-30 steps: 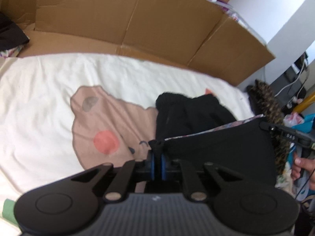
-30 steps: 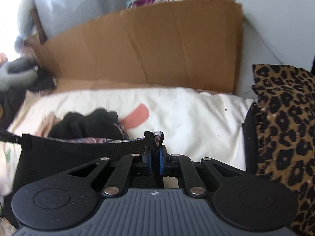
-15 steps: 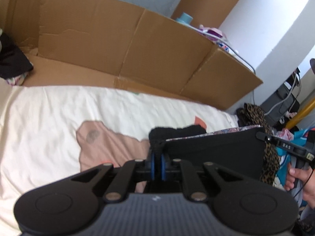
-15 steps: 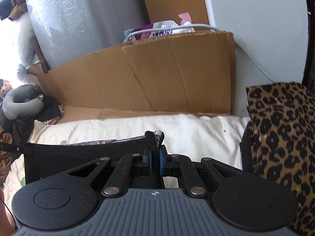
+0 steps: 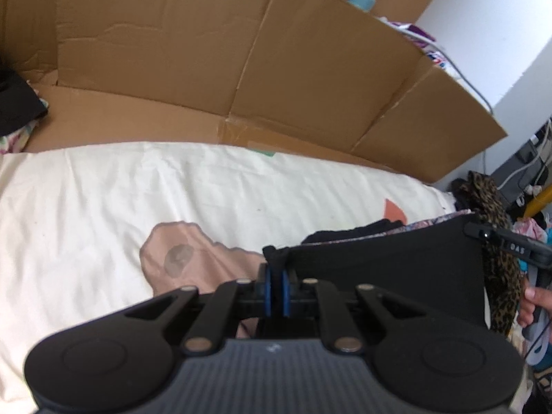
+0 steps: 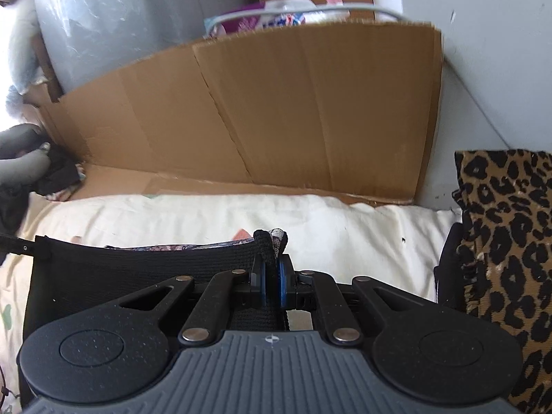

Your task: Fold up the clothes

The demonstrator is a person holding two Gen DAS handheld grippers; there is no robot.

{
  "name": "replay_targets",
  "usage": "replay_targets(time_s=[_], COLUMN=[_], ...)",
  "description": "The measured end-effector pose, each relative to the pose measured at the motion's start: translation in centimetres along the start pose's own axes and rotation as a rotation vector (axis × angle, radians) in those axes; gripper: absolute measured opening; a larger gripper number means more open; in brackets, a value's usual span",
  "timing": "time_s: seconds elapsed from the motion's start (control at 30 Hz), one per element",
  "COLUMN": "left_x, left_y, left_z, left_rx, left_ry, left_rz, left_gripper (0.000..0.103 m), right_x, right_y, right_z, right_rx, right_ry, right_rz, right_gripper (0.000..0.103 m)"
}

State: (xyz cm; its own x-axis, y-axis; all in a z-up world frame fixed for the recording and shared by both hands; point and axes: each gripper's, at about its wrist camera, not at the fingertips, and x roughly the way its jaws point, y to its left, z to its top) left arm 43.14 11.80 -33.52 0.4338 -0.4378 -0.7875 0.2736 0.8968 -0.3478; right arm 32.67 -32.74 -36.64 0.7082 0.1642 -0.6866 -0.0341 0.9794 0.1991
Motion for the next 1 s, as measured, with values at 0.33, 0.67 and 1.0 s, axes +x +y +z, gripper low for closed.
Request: replay_targets(time_s=[0.33, 0.67, 1.0], left_x=[1.9, 3.2, -1.0], left_y=[0.3, 1.8, -0.5], left_z=[1.3, 1.1, 1.7], left_rx=[0.013, -0.022, 0.009], left_ry=[0.026, 0.049, -0.076], left_rz=[0.028, 0.079, 0.032], left_gripper=[0.007, 0.018, 0.047], right_x=[2.3, 4.9, 1.9], right_y=[-0.7, -0.3, 0.1], right_z=[0.5, 1.0, 1.5], right_rx=[0.025, 0.058, 0.074], right_ry=[0.031, 0.066, -0.018], right_rz=[-0.023, -0.053, -0.023], right_gripper=[0.006, 0.010, 0.038])
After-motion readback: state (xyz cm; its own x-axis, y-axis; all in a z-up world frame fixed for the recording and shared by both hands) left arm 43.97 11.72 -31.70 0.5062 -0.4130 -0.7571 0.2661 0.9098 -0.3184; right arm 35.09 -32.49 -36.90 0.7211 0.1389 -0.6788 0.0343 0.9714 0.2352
